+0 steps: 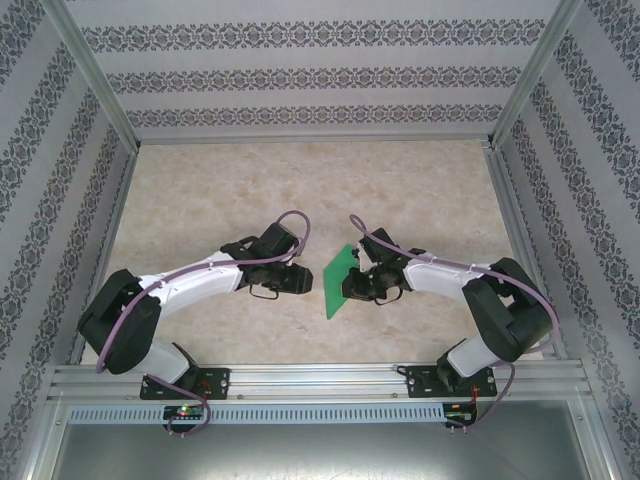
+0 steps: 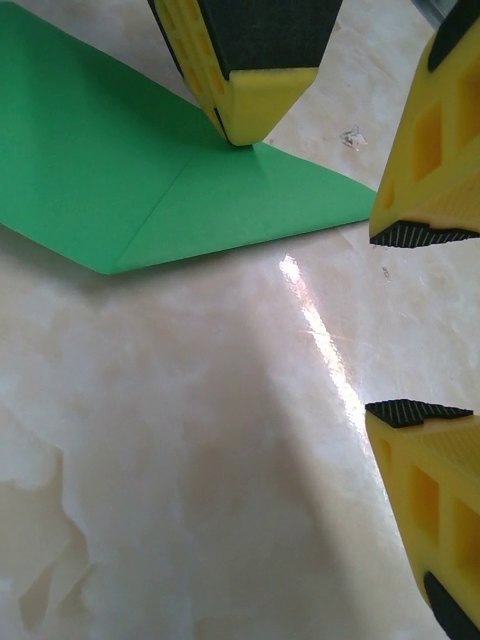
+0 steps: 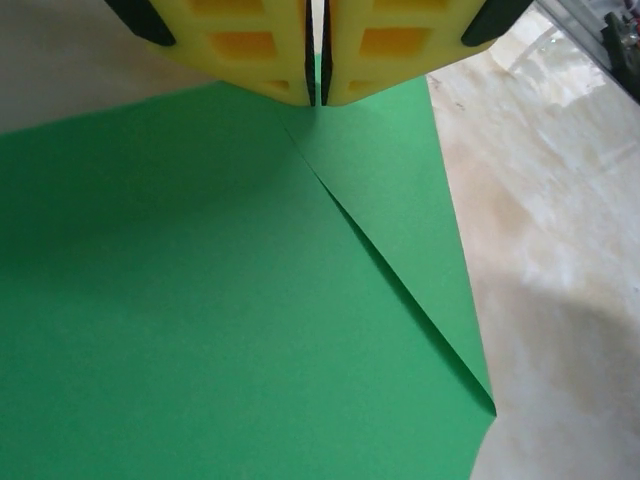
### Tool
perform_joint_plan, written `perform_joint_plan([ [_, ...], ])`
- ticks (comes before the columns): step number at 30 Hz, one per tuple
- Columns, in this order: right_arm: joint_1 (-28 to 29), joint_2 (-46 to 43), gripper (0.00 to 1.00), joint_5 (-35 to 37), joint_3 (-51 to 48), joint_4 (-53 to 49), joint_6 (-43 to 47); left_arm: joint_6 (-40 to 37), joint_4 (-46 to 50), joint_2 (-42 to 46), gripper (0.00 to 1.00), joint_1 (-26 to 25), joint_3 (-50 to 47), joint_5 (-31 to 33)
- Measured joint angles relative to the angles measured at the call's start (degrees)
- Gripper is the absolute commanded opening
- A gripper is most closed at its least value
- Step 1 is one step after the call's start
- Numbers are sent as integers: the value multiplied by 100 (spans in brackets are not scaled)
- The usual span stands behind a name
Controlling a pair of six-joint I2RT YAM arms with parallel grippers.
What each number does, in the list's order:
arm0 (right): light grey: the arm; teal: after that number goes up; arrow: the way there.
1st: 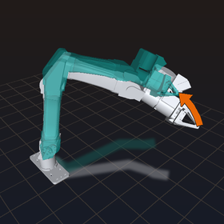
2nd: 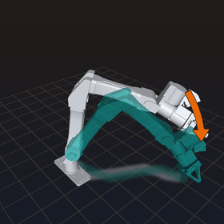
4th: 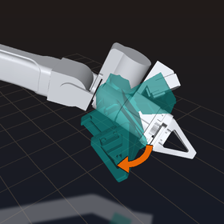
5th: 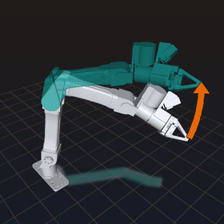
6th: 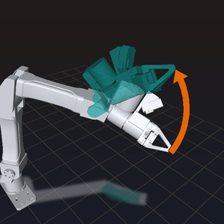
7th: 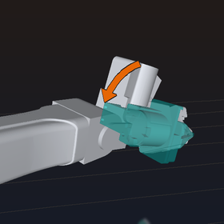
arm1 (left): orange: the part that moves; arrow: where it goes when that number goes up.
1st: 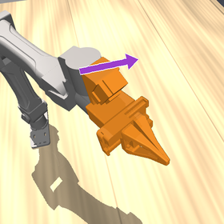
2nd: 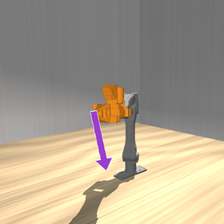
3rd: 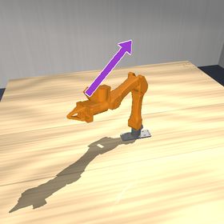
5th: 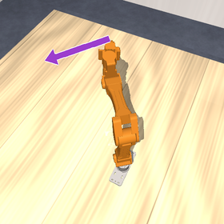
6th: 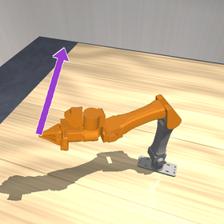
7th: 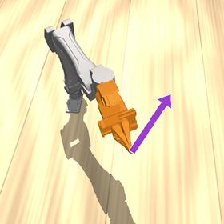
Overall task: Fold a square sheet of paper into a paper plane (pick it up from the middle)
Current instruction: Fold the wing for the fifth time at the center of the table.
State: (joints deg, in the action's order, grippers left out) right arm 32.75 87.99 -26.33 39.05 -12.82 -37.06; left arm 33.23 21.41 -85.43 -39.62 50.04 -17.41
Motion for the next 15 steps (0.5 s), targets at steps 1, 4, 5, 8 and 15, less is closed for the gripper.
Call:
perform_joint_plan([
  [1, -2, 33, 13, 9, 0, -7, 20, 28, -31, -37, 47, 0, 7, -31],
  [4, -20, 103, 12, 37, 0, -28, 70, 160, -208, -188, 47, 0, 17, -138],
  [5, -39, 107, 12, 42, 0, -26, 96, 210, -284, -254, 47, 0, 17, -179],
  [8, -109, 107, 12, 46, -4, -24, 136, 442, -564, -466, 47, 0, 20, -280],
  [15, -116, 107, 11, 46, -22, -20, 153, 1110, -1519, -979, 45, -22, 17, -448],
])
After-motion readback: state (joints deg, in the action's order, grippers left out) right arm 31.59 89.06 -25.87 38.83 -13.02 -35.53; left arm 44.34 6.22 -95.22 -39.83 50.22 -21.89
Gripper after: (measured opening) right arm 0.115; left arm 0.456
